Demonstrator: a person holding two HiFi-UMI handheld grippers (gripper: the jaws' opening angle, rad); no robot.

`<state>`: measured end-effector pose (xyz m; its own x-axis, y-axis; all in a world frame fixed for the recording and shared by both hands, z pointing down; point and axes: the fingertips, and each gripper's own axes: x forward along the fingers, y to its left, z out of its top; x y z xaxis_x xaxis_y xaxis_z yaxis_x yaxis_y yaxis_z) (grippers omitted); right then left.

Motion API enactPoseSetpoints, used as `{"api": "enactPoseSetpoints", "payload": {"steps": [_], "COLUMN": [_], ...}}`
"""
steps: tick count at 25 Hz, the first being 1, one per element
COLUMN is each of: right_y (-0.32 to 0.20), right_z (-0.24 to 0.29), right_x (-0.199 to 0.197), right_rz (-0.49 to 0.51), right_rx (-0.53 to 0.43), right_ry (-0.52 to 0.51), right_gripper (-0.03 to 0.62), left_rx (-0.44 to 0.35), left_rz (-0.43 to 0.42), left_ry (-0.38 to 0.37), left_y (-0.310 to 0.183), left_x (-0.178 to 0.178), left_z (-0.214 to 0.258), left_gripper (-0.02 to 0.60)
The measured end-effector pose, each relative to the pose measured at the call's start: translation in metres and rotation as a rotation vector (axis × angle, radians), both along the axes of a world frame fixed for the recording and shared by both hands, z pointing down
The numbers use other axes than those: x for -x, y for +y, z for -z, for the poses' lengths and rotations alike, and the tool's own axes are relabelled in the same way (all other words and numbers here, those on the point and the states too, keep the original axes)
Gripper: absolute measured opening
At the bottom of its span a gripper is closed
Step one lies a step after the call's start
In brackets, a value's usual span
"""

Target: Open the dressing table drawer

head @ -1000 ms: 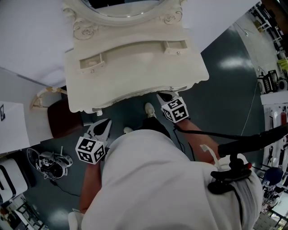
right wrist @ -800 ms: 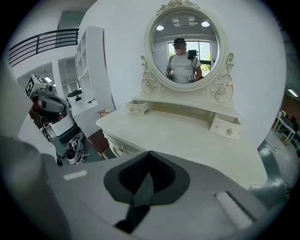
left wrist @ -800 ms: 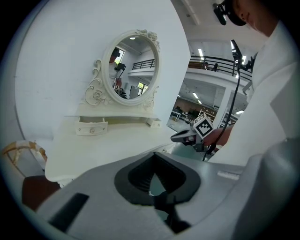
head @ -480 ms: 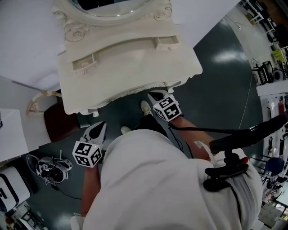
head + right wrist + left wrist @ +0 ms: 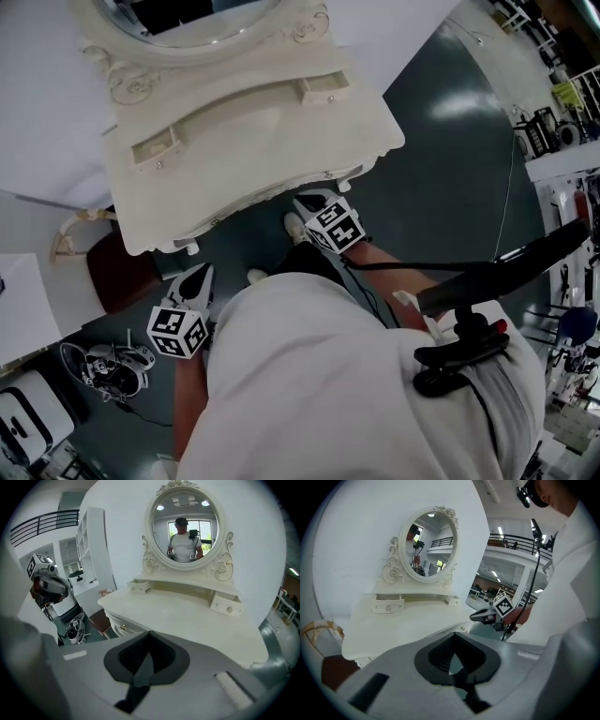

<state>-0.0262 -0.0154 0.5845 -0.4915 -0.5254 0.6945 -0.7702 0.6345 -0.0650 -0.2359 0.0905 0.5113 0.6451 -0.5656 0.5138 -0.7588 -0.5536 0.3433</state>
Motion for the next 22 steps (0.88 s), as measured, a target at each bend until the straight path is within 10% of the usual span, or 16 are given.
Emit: {"api": "enactPoseSetpoints", "payload": {"steps": [22], "right_y": [-0.063], "right_z": [0.003], "right_x": [-0.031], "right_rz": [0.002], "right_rx": [0.031], "right_ry": [-0.012], "right_gripper": [0.0], "left_rx": [0.043], "left_rz": [-0.008], "left_ry": [-0.027], "left_y": [-0.069], "left_x": [-0.027], "left_z": [0.003], "left_gripper": [0.003]}}
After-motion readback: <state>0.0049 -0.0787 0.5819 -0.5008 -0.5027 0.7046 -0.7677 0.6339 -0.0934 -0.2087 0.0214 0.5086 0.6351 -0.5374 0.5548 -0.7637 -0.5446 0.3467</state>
